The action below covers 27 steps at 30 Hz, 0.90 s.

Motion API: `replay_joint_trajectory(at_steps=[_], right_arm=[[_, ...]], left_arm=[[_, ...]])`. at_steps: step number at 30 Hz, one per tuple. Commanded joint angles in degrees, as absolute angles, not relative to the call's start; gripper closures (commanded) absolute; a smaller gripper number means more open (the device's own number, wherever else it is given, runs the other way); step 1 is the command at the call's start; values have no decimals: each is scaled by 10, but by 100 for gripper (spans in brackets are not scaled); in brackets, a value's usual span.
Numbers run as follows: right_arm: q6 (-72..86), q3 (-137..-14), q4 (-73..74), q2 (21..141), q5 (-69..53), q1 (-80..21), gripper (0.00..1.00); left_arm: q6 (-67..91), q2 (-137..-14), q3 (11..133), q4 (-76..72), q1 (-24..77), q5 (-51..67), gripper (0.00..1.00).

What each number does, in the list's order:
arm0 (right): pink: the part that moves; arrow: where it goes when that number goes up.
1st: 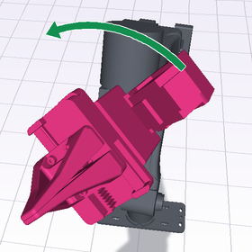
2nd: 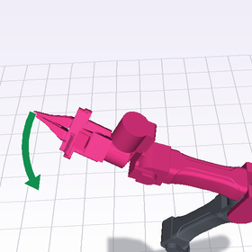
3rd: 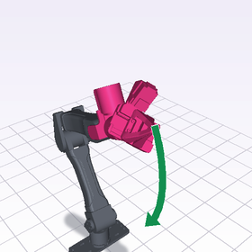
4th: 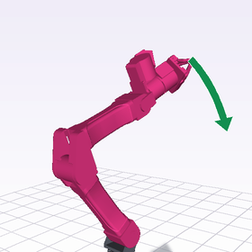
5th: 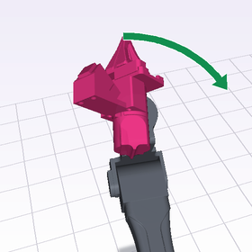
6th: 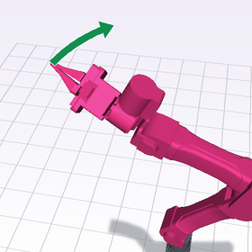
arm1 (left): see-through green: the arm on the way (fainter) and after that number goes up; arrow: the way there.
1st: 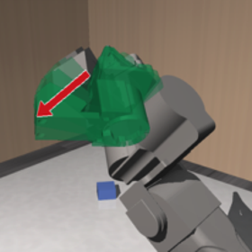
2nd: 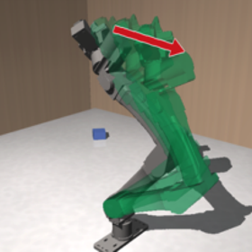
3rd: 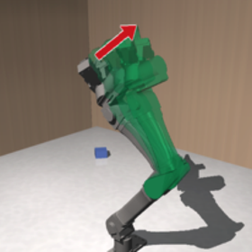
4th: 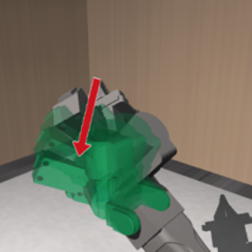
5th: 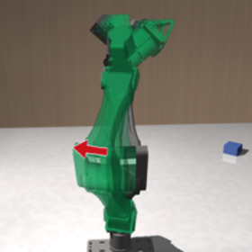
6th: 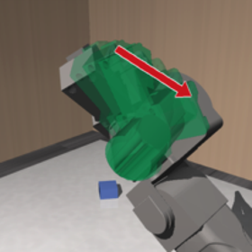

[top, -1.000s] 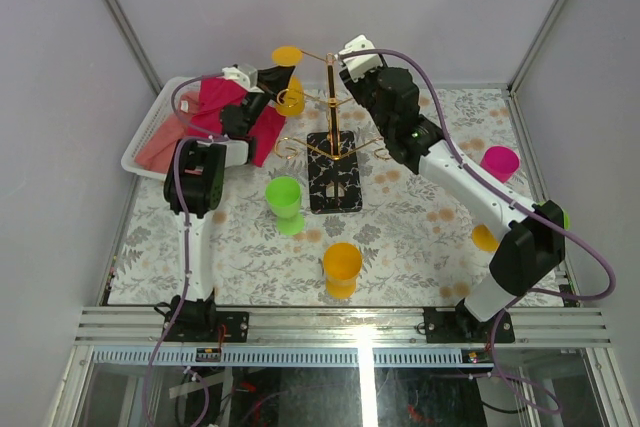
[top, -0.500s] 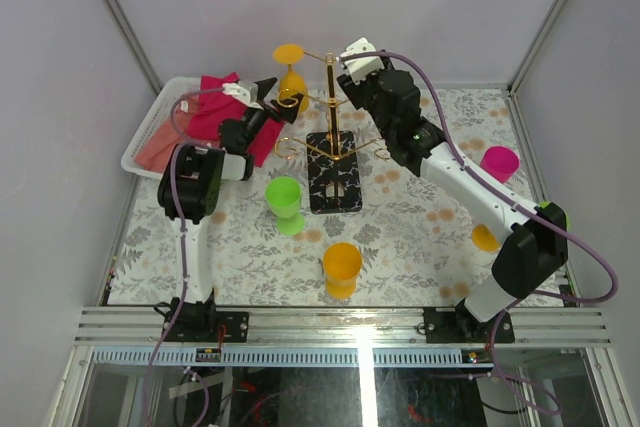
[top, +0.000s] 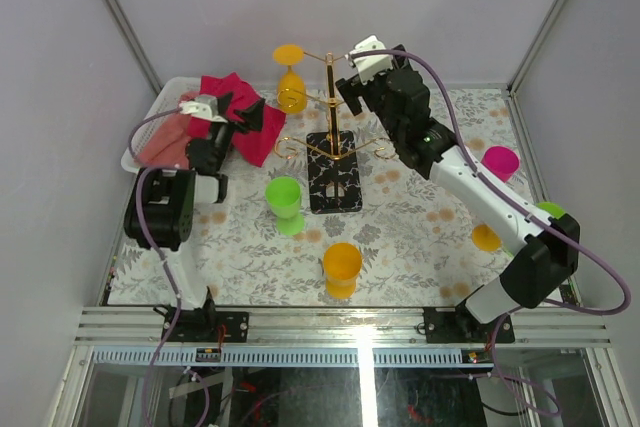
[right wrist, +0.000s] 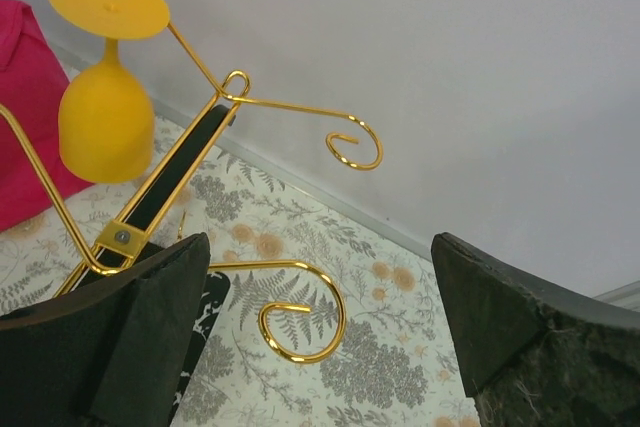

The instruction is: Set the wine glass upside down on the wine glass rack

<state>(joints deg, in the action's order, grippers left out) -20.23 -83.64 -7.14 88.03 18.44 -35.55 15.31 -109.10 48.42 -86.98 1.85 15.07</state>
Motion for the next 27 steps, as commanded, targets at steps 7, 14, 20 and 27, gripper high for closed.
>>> replay_joint_trajectory(at_steps=[7, 14, 20, 27], right_arm=[[-156, -969, 106, 858, 300, -352, 3], [-24, -1088, 342, 883, 407, -317, 3], [93, -980, 423, 833, 294, -207, 2], [122, -859, 455, 785, 212, -126, 4]], left_arm=[[133, -773, 386, -534, -17, 123, 0], [142, -695, 546, -127, -16, 108, 0], [143, -636, 599, -16, -16, 148, 0], [133, -599, 661, 95, -17, 144, 0]])
